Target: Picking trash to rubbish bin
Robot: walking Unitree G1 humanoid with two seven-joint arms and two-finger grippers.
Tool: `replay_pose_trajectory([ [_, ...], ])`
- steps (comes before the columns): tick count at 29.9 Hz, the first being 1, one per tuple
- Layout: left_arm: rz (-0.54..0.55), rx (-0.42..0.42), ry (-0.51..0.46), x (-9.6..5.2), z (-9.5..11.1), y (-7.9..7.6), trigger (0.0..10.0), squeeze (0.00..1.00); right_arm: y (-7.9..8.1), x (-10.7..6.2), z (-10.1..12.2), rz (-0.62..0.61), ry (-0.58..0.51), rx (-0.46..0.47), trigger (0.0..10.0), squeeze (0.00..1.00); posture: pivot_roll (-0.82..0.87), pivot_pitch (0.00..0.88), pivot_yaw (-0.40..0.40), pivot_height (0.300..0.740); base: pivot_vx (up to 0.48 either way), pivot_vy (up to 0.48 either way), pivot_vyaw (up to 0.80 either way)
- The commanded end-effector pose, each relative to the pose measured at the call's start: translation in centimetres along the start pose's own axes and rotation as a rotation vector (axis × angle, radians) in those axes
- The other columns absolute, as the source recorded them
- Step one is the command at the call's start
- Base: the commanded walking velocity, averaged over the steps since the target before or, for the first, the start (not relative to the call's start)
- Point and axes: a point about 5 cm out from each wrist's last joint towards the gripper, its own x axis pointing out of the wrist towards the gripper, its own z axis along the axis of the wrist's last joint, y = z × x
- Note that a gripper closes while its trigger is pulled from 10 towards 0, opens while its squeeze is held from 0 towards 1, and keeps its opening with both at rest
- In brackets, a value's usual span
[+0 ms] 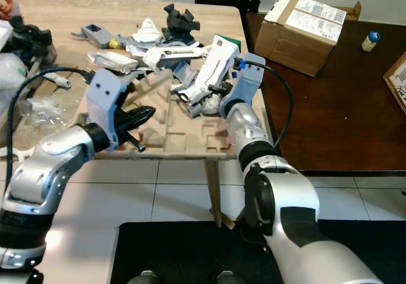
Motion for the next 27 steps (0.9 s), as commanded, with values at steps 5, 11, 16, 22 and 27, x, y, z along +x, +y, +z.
replay_pose_trajectory([
  [5, -0.024, -0.014, 0.005, 0.1, -0.2, -0.7, 10.0, 0.0, -0.8, -0.3, -1.2, -0.024, 0.043, 0.03, 0.0, 0.0, 0.17, 0.24, -0.081, 0.74, 0.0, 0.0, 0.0],
  [11, -0.015, -0.017, -0.006, 0.1, 0.0, -0.5, 10.0, 0.0, 0.0, 0.0, 0.9, 0.032, -0.07, -0.057, 10.0, 1.0, 0.16, 0.232, -0.081, 0.74, 0.0, 0.0, 0.0],
  [16, -0.012, -0.018, -0.009, 0.2, 0.1, -0.4, 10.0, 0.0, 0.3, 0.1, 1.5, 0.031, -0.099, -0.118, 10.0, 1.0, 0.16, 0.229, -0.083, 0.74, 0.0, 0.0, 0.0],
  [22, -0.004, -0.023, -0.017, 0.4, 0.0, -0.6, 10.0, 0.0, 1.7, 0.4, 2.3, 0.05, -0.114, -0.186, 10.0, 1.0, 0.15, 0.23, -0.098, 0.74, 0.0, 0.0, 0.0],
  [27, 0.006, -0.033, -0.021, 0.3, -0.1, -0.8, 10.0, 0.0, 2.8, 0.6, 2.3, 0.06, -0.091, -0.224, 10.0, 1.0, 0.15, 0.243, -0.116, 0.74, 0.0, 0.0, 0.0],
])
